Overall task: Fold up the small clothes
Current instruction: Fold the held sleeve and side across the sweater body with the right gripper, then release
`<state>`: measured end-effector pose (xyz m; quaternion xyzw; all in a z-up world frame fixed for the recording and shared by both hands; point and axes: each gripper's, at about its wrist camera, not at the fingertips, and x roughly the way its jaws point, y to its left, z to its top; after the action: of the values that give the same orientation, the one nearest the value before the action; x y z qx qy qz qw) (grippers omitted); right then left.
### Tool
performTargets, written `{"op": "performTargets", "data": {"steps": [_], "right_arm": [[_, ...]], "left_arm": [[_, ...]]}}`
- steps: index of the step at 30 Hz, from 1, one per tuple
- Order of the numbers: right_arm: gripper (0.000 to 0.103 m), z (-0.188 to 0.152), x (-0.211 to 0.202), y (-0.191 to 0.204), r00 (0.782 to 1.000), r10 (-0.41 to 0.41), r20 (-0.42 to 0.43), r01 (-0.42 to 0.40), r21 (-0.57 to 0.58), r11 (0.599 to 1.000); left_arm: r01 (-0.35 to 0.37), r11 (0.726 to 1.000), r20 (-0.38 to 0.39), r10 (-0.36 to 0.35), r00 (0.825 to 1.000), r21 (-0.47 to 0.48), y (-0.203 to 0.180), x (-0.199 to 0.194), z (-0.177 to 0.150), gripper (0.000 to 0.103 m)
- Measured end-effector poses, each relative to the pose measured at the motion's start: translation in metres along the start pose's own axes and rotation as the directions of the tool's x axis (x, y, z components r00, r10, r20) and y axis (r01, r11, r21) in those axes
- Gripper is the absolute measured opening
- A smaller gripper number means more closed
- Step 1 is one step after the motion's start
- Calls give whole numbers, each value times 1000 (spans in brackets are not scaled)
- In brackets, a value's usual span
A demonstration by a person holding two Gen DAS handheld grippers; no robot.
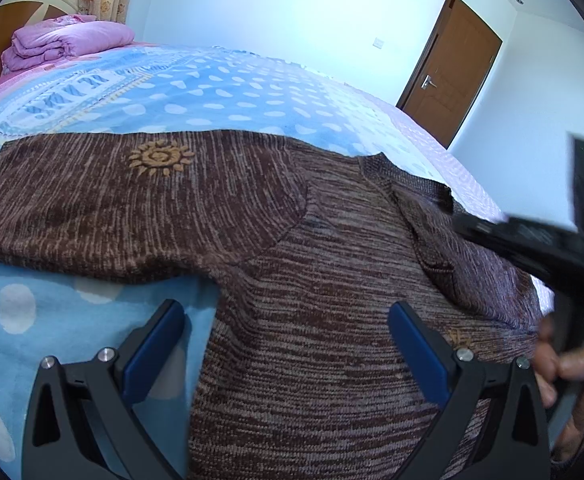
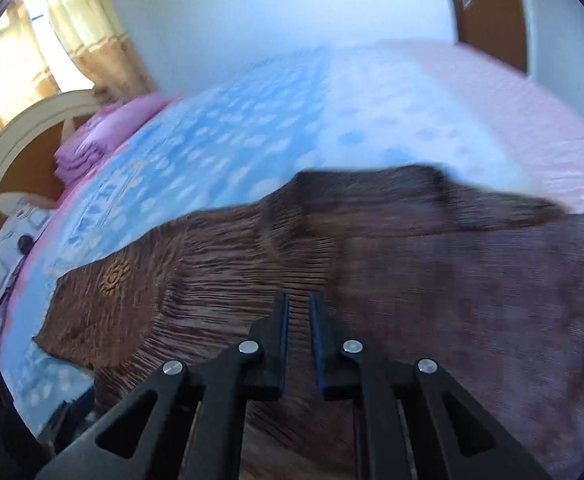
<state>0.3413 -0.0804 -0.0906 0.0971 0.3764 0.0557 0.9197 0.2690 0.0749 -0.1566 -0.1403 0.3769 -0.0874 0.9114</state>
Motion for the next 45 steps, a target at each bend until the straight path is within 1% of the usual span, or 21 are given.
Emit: {"op": "performTargets", "data": {"steps": [5,8,10,12,13,15,18,21,24,26,27,28,30,32,33,35,36,38,40,42,45], "right_arm": [[13,-26,-43,-66,980,-200,12,200,27,979],[13,-46,-64,-122,946,-324,-31,325,126,937],[13,-60,-82,-158,949,-315,-6,307,241,921],[25,-65,-90,-179,922,-387,-24,376,302,876],[26,-64,-93,-186,922,-387,-26,373,336,865],[26,-59,-98,-183,903,-428,-24,408,351,843],[27,-44,-107,-148,894,-438,92,403,259,878],[27,-32,-93,-114,912,-390,128,376,124,918],[27,-31,-57,-102,925,-374,69,371,58,927],[27,-32,-37,-115,913,-407,9,405,81,911],[26,-31,-34,-126,917,-398,-15,396,129,909],[23,-27,-36,-132,915,-404,-3,399,157,903],[23,-25,-37,-145,882,-470,-18,465,187,865],[24,-25,-37,-158,900,-435,-25,428,241,871],[24,-24,-37,-158,900,-434,-26,428,236,873],[24,-23,-44,-147,882,-471,-9,464,186,866],[24,-23,-49,-138,887,-461,14,452,172,875],[26,-27,-59,-111,935,-350,52,340,148,929],[26,-32,-56,-84,968,-246,40,241,110,964],[26,-35,-45,-60,982,-186,23,185,51,981],[28,-42,-20,-34,984,-179,-4,179,-32,983]], "left_arm": [[-1,1000,0,1,1000,1,0,0,0,103],[-6,1000,-4,6,1000,3,0,1,0,103],[-10,1000,-6,10,1000,5,0,2,0,103],[-11,1000,-6,11,1000,7,0,2,0,103],[-12,1000,-7,12,1000,8,0,2,0,103],[-11,1000,-6,11,1000,8,0,2,0,103],[-13,1000,-7,13,1000,9,0,2,0,103],[-14,1000,-8,14,1000,11,0,2,0,103],[-15,1000,-8,15,1000,11,1,2,0,103],[-14,1000,-8,14,1000,11,1,2,0,103],[-14,1000,-8,14,1000,12,1,2,0,103],[-13,1000,-7,13,1000,11,1,2,0,103],[-13,1000,-7,13,1000,10,0,3,0,103],[-13,1000,-7,14,1000,12,1,3,0,103],[-14,1000,-7,14,1000,12,1,3,0,103],[-14,1000,-7,14,1000,12,1,3,0,103],[-14,1000,-7,14,1000,13,0,3,0,103],[-15,1000,-8,15,1000,14,1,3,0,103],[-20,1000,-13,20,1000,17,1,3,0,103],[-30,999,-21,31,999,22,0,4,1,103],[-48,998,-33,49,998,33,-2,5,1,103]]}}
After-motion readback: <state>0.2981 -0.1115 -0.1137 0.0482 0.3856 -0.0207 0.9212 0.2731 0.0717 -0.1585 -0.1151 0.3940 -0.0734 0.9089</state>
